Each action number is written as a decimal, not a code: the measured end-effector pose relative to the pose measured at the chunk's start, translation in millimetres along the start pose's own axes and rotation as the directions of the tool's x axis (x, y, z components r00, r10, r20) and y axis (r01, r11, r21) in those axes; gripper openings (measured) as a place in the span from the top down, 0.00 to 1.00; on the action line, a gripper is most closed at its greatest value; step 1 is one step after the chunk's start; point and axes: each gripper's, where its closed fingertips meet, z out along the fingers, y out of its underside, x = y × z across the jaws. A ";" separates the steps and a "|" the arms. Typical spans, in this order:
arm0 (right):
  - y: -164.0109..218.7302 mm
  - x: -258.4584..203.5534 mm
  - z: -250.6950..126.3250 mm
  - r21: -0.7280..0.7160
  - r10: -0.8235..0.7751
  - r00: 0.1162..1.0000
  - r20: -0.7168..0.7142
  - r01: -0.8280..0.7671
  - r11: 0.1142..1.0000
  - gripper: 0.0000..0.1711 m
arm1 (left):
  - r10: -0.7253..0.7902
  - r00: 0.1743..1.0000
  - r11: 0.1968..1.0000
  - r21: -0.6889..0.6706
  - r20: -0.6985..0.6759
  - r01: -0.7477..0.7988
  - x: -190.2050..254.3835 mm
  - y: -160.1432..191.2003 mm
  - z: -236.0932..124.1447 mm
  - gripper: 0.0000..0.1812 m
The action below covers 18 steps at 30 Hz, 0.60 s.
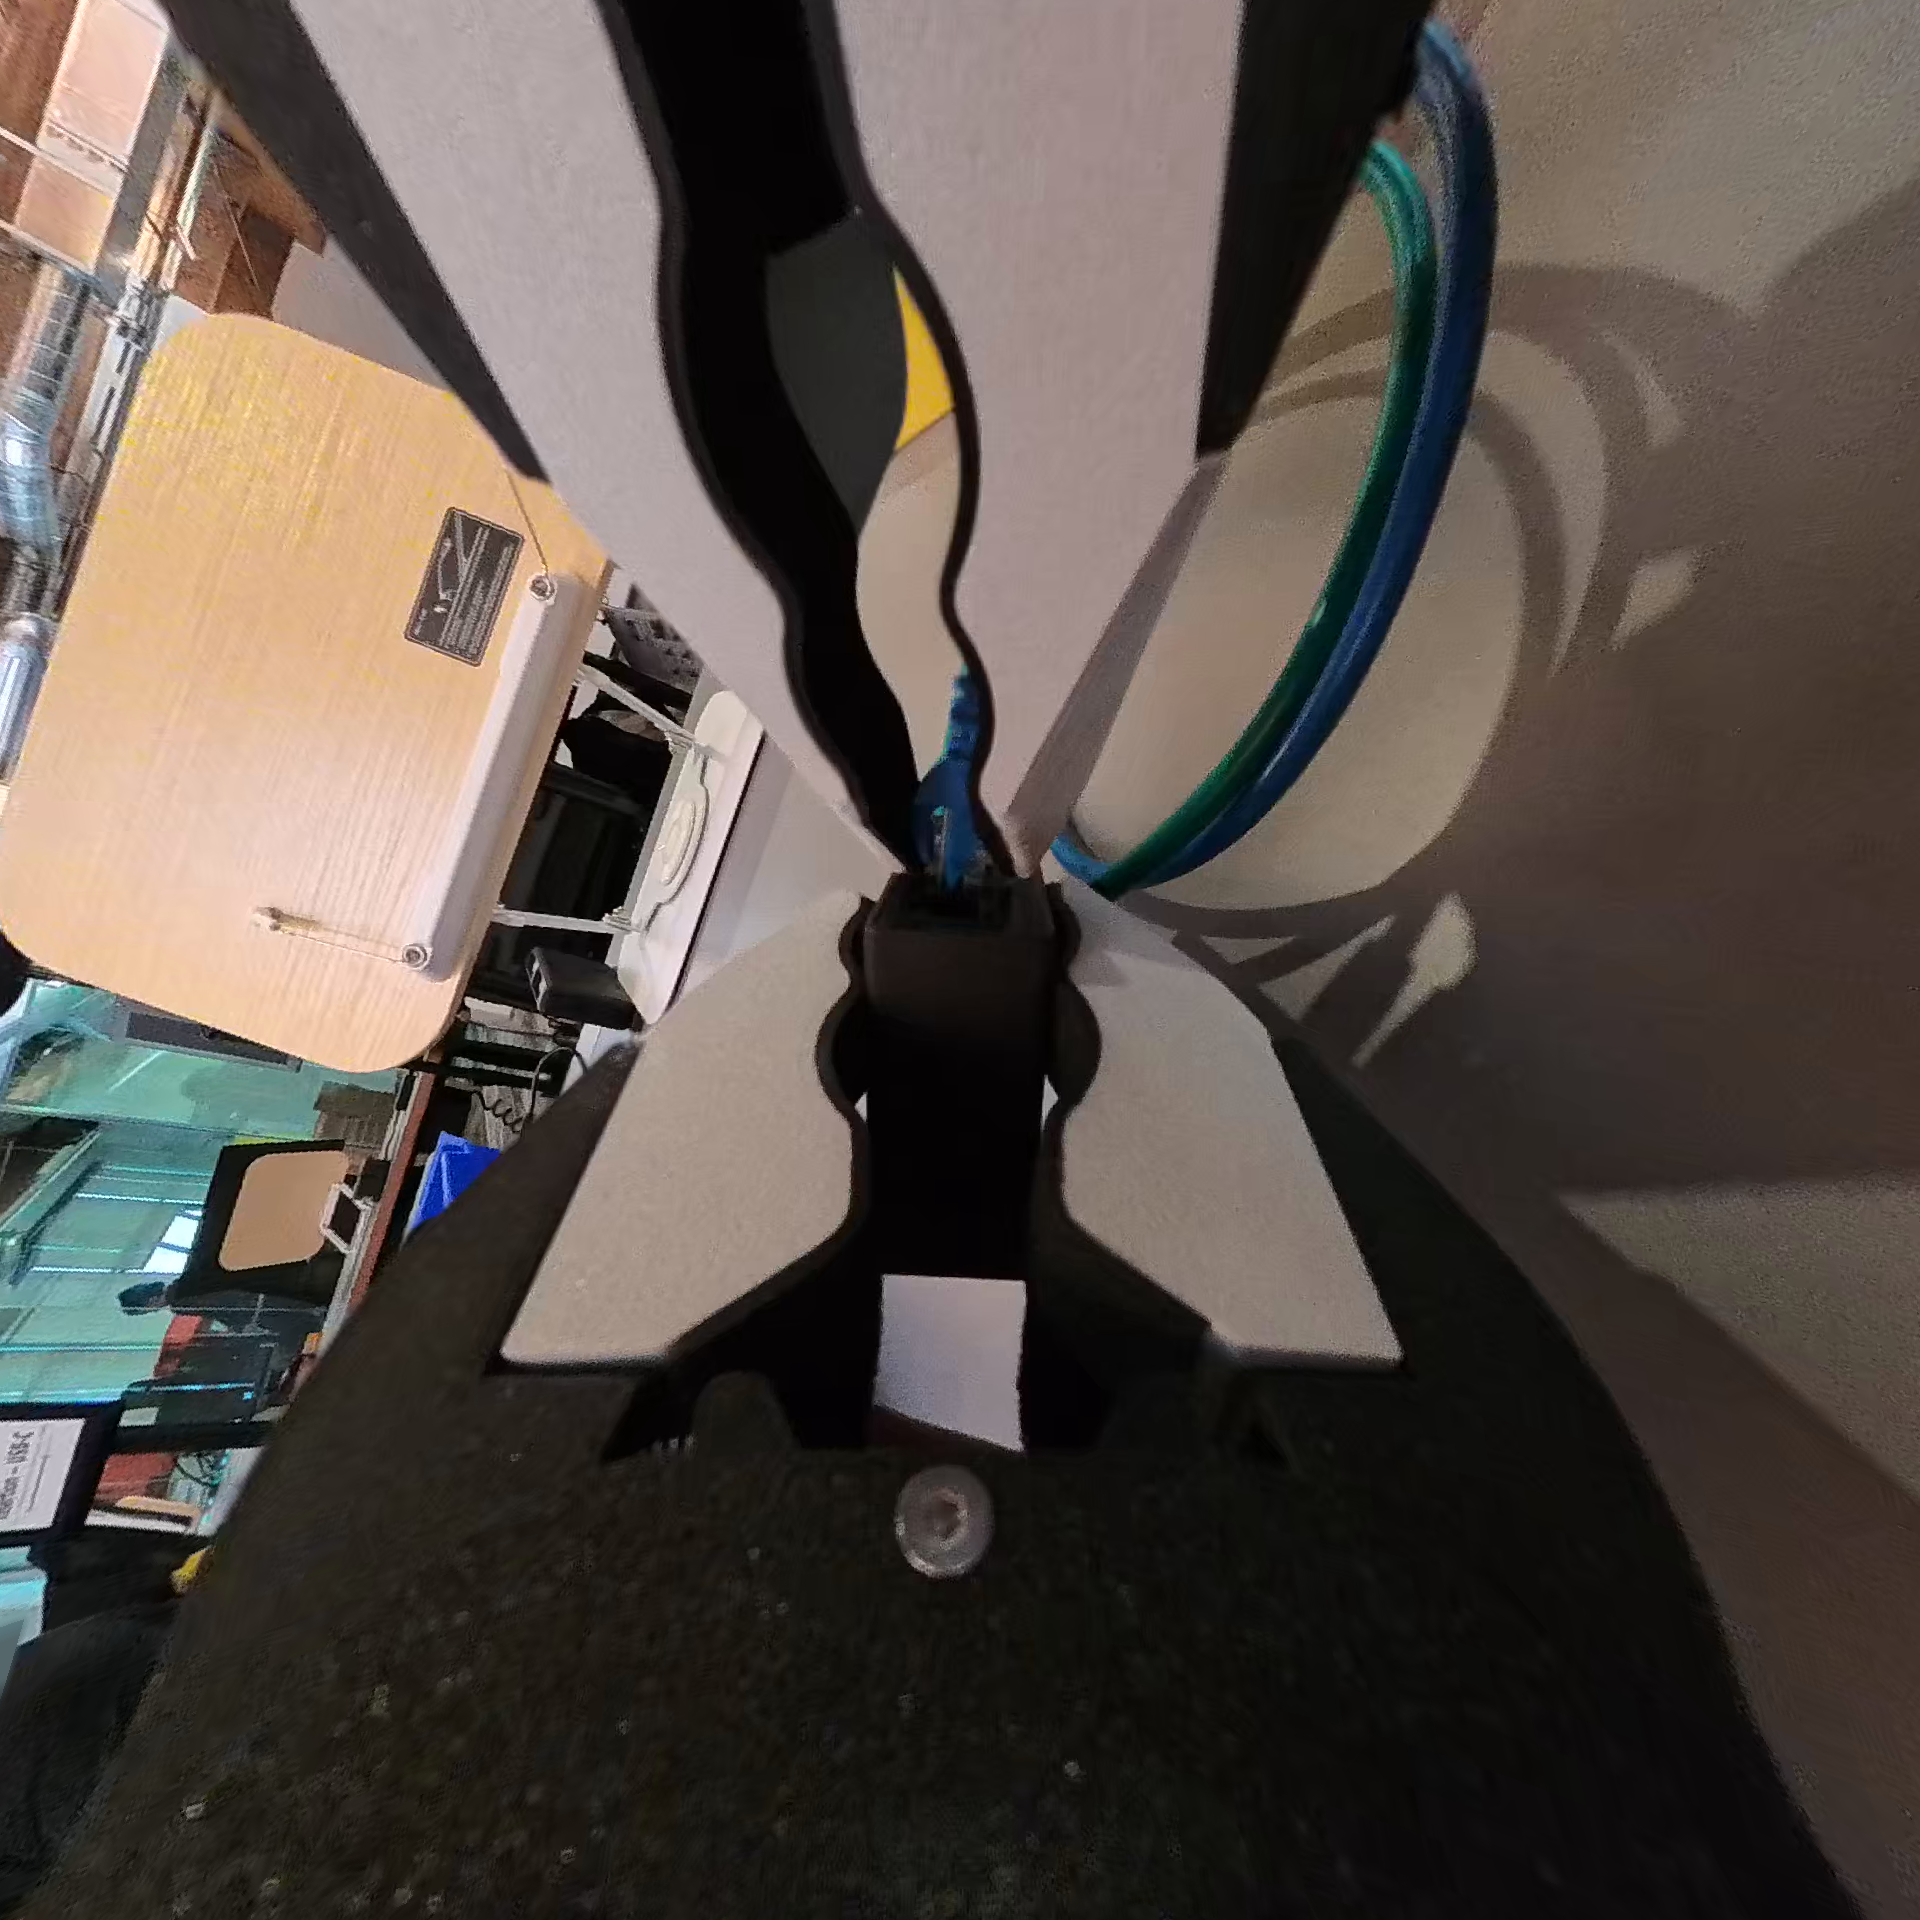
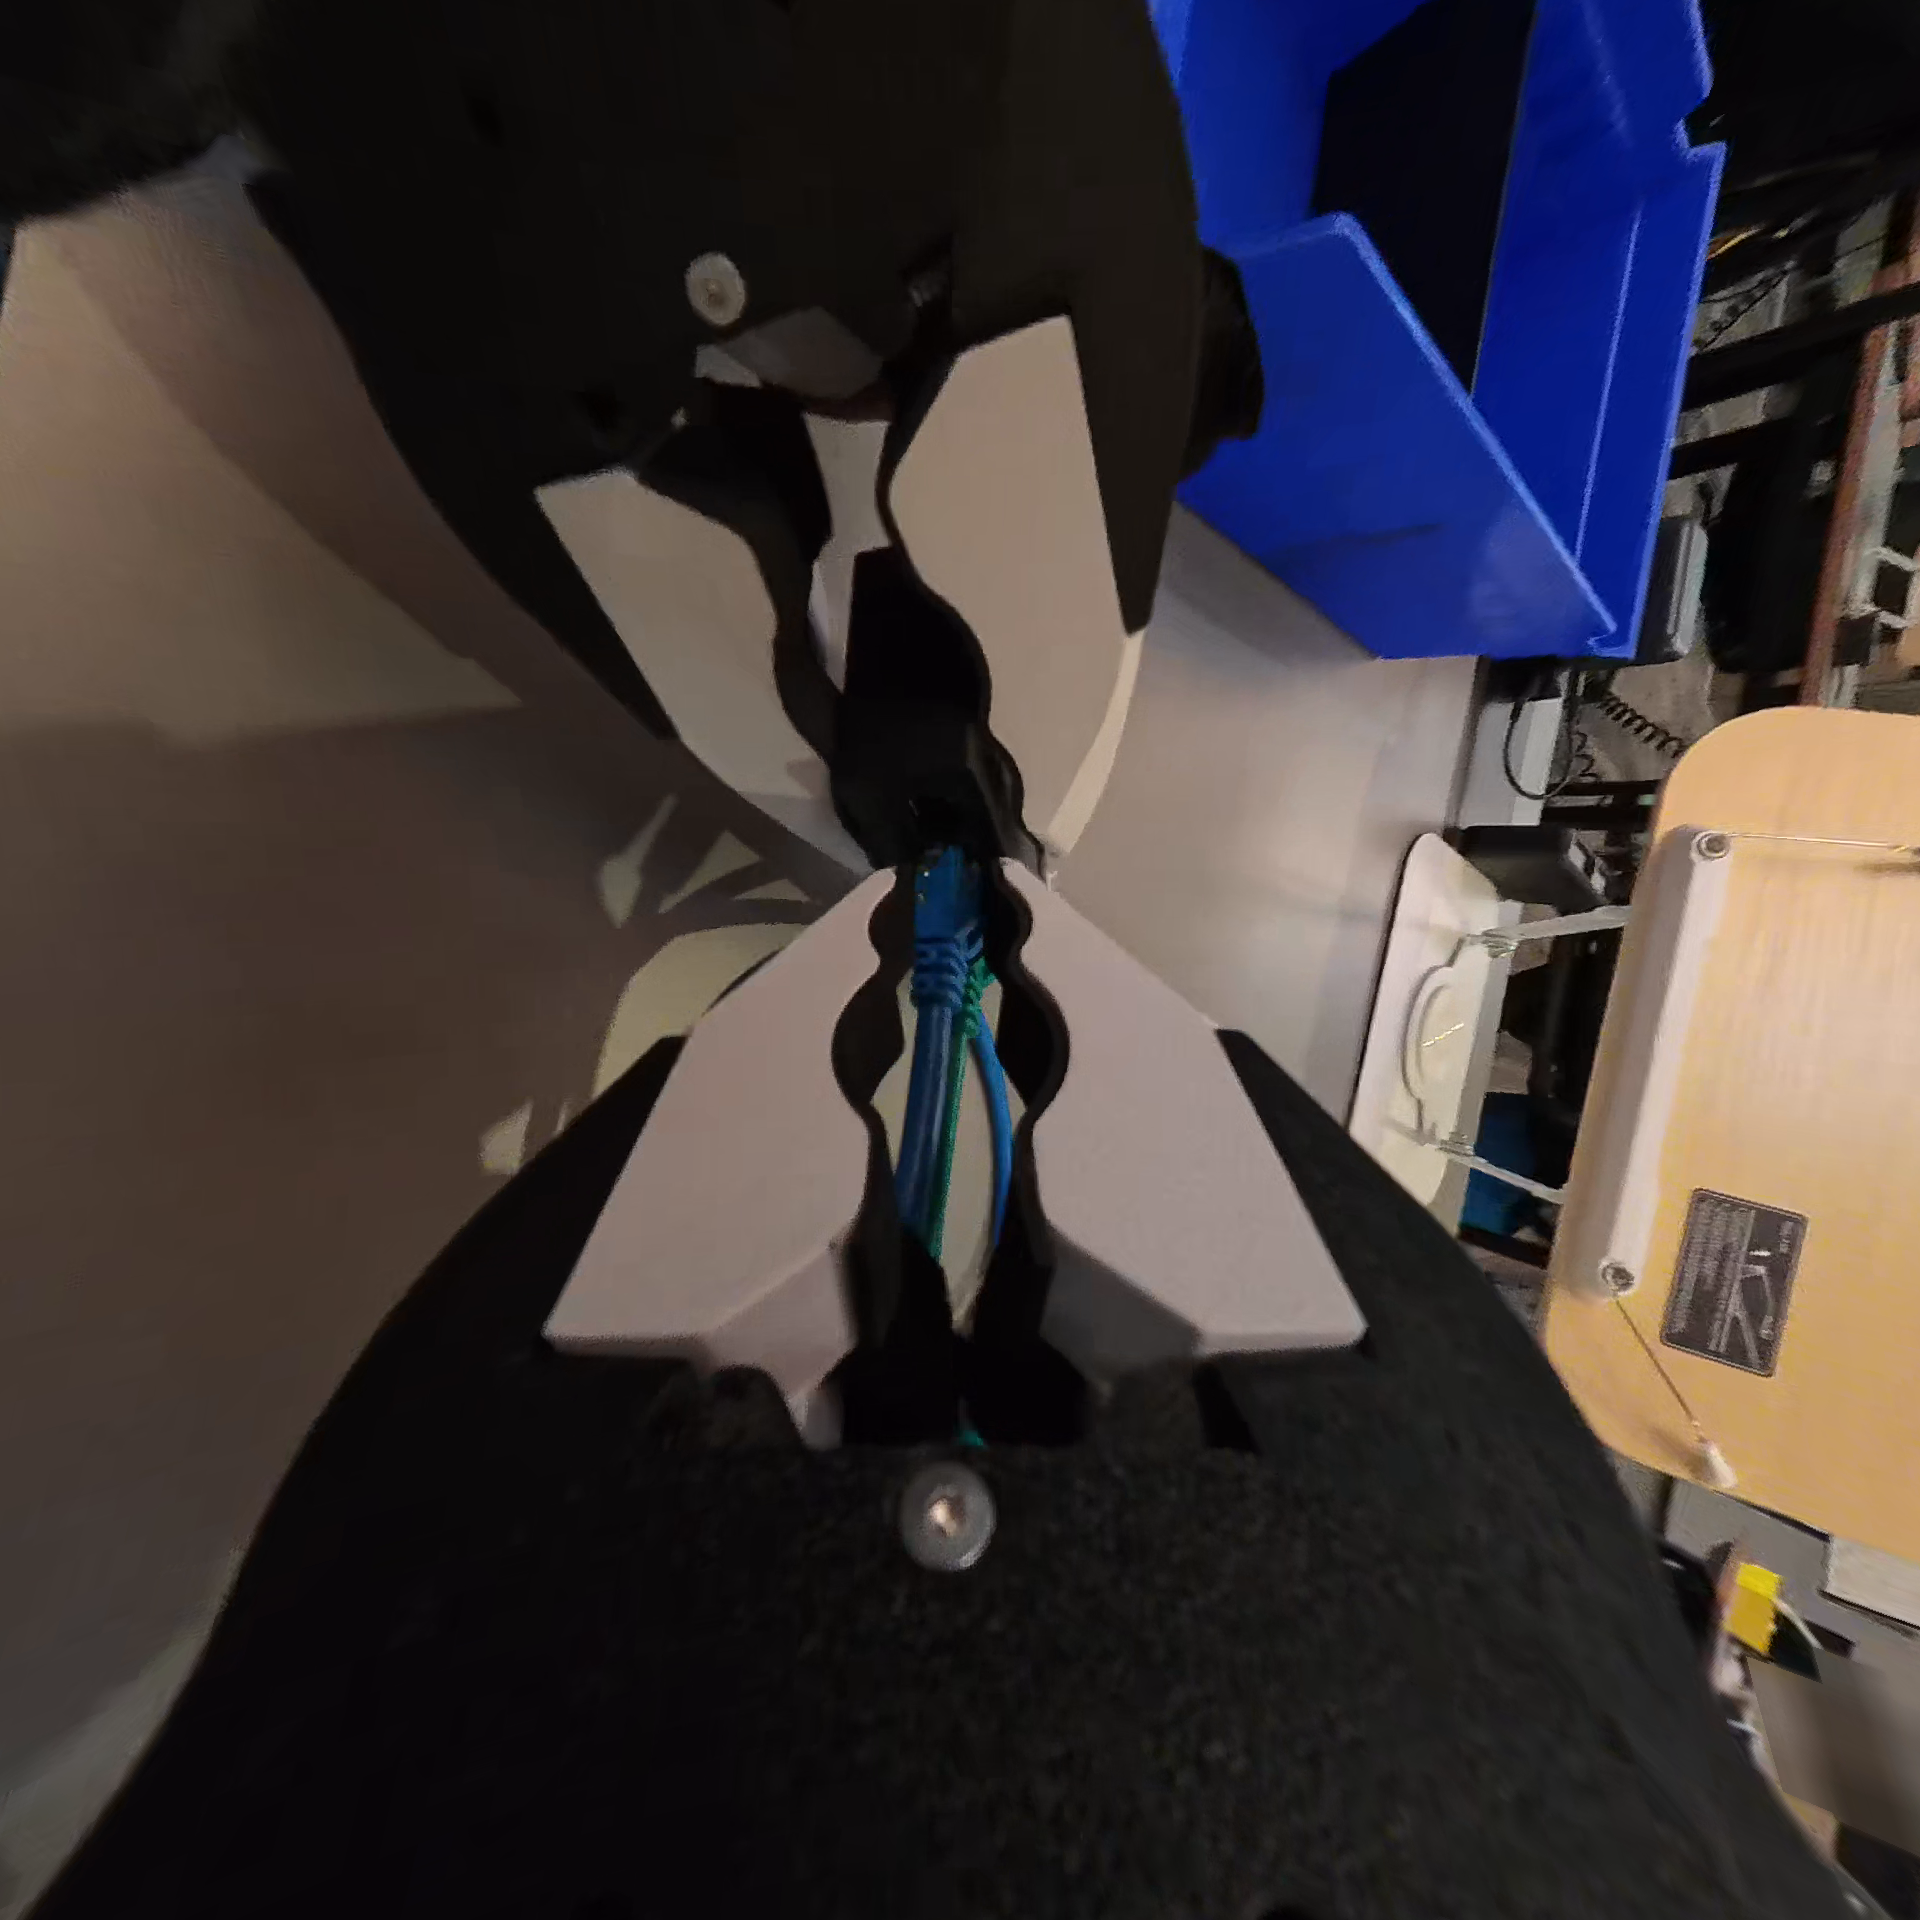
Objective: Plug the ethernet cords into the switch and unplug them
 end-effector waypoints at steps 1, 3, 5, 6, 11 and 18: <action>0.7 -0.3 -0.8 -0.003 -0.008 1.000 -0.004 0.008 1.000 0.93 | -0.003 1.000 1.000 0.003 -0.004 0.003 0.6 -0.9 0.6 0.84; 2.1 0.0 -4.5 0.005 -0.025 1.000 -0.002 0.025 1.000 0.93 | -0.027 0.999 1.000 0.013 -0.021 0.027 1.2 -4.0 1.6 0.83; 2.1 2.4 -10.4 0.021 -0.026 1.000 -0.004 0.026 0.999 0.93 | -0.023 1.000 1.000 0.007 -0.014 0.023 -0.8 -5.1 3.5 0.83; 2.8 2.8 -12.0 0.019 -0.026 1.000 -0.003 0.026 0.999 0.93 | -0.023 1.000 1.000 0.011 -0.016 0.023 -1.0 -5.9 4.9 0.83; 7.2 0.7 -16.7 0.018 -0.014 1.000 0.008 0.014 1.000 0.94 | -0.027 0.999 1.000 -0.001 -0.036 0.027 2.8 -9.1 8.4 0.83; 24.8 -8.1 -17.1 -0.022 0.058 0.996 0.070 -0.056 0.998 0.93 | 0.007 1.000 0.997 -0.081 0.010 -0.006 -3.8 13.0 8.8 0.84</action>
